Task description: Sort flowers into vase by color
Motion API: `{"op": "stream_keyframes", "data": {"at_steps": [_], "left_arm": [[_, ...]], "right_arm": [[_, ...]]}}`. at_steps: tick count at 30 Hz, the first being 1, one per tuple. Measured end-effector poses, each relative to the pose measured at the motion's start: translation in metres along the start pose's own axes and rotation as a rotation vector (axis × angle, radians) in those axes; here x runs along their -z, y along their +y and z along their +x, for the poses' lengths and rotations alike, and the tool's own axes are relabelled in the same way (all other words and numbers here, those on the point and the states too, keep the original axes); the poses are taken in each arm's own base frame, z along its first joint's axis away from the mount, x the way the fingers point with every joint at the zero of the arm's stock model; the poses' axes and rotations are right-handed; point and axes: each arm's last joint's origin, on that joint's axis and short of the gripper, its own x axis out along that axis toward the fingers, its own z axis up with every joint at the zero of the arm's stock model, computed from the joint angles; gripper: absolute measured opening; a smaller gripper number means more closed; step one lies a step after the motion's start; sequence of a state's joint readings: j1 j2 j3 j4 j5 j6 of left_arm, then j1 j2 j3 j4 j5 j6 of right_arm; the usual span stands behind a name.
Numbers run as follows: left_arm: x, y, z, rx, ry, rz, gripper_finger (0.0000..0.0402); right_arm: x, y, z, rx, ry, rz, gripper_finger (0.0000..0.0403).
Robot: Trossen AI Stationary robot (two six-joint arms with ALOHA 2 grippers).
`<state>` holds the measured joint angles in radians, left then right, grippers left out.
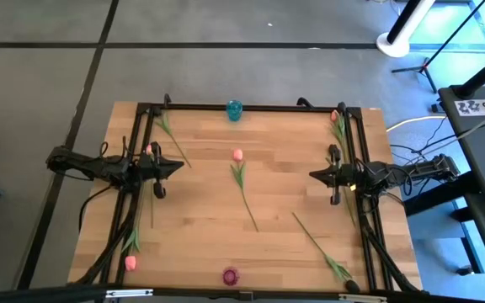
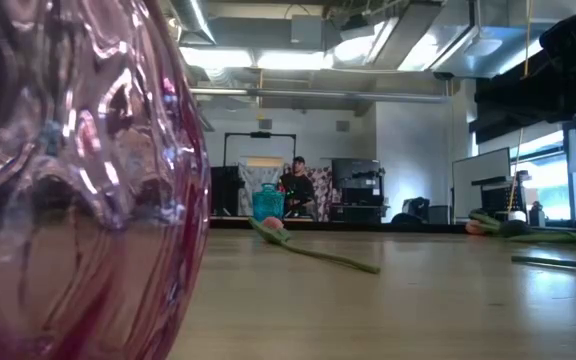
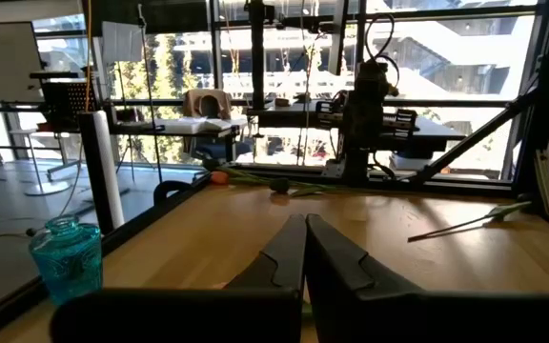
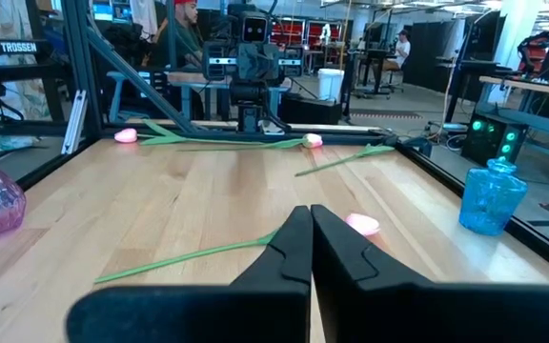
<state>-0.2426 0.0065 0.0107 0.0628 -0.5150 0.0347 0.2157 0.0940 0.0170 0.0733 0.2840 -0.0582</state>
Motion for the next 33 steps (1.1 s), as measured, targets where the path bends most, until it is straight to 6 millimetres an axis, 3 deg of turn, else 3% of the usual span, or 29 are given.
{"op": "stream_keyframes", "data": {"at_steps": [4, 8, 10, 19, 26, 33], "left_arm": [[0.000, 0.000, 0.000, 0.000, 0.000, 0.000, 0.0004], [0.000, 0.000, 0.000, 0.000, 0.000, 0.000, 0.0004], [0.000, 0.000, 0.000, 0.000, 0.000, 0.000, 0.0004], [0.000, 0.000, 0.000, 0.000, 0.000, 0.000, 0.0004], [0.000, 0.000, 0.000, 0.000, 0.000, 0.000, 0.0004], [0.000, 0.000, 0.000, 0.000, 0.000, 0.000, 0.0004]], "right_arm": [[-0.003, 0.000, 0.000, -0.006, -0.032, 0.045, 0.0001], [-0.009, 0.000, 0.000, -0.031, -0.085, 0.450, 0.0001], [-0.011, 0.000, 0.001, -0.036, -0.104, 0.555, 0.0001], [-0.019, 0.002, 0.004, -0.075, -0.170, 0.461, 0.0001], [-0.009, 0.003, 0.013, -0.017, -0.072, 0.414, 0.0004], [0.005, 0.006, 0.022, 0.038, 0.057, 0.384, 0.0079]]}}
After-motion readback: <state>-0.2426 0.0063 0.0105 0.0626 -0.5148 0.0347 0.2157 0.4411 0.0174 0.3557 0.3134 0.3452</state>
